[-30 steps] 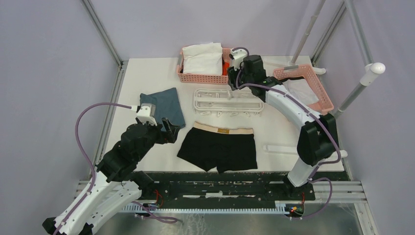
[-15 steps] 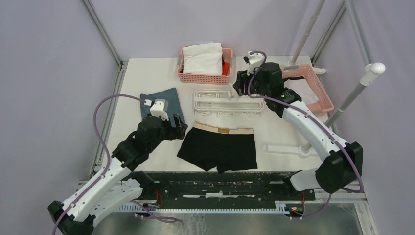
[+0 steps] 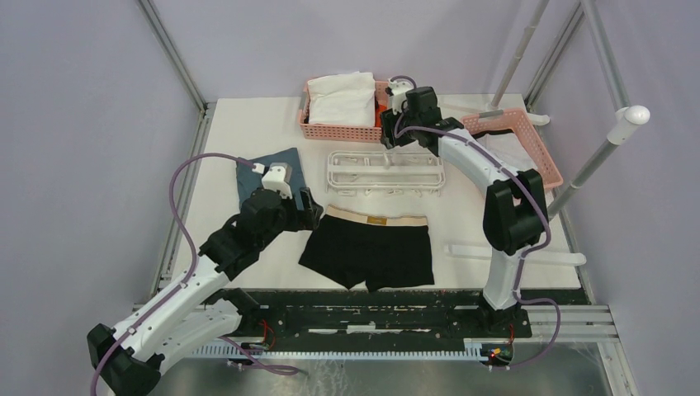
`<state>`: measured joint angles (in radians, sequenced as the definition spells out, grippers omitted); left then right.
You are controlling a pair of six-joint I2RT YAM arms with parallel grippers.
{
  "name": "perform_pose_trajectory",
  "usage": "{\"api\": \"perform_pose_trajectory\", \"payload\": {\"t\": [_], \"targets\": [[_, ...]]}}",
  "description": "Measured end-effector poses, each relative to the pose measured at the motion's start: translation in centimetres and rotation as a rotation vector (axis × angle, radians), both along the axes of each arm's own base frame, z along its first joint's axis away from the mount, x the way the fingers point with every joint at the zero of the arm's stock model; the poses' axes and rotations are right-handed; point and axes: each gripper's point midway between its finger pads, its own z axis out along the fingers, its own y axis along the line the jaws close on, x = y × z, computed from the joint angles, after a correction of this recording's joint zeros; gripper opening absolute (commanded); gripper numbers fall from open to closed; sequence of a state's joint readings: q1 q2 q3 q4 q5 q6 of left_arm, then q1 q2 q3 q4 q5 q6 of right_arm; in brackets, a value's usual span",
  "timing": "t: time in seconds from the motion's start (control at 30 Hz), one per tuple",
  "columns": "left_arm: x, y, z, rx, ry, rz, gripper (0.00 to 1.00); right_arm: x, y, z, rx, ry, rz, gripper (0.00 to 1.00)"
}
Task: Clip the underwear to the hanger
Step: Adjust the hanger at the center of the board.
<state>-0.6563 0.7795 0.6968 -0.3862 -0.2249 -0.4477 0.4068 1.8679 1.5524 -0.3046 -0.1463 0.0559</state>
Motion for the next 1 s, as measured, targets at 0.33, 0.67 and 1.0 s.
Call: {"api": "perform_pose_trajectory", "payload": {"t": [0.33, 0.67, 1.0], "targets": [[0.1, -0.1, -0.6, 0.013, 0.017, -0.001, 0.88, 2.5, 0.5, -2.4, 0.009, 0.076, -0.003, 0.55], [-0.1, -0.3, -0.1, -0.004, 0.007, -0.015, 0.88, 1.4, 1.5, -2.6, 0.045, 0.115, 0.047, 0.54], [-0.4, -0.1, 0.6, -0.019, -0.013, -0.016, 0.88, 0.7, 0.9, -3.4, 0.005, 0.137, 0.058, 0.01]]}}
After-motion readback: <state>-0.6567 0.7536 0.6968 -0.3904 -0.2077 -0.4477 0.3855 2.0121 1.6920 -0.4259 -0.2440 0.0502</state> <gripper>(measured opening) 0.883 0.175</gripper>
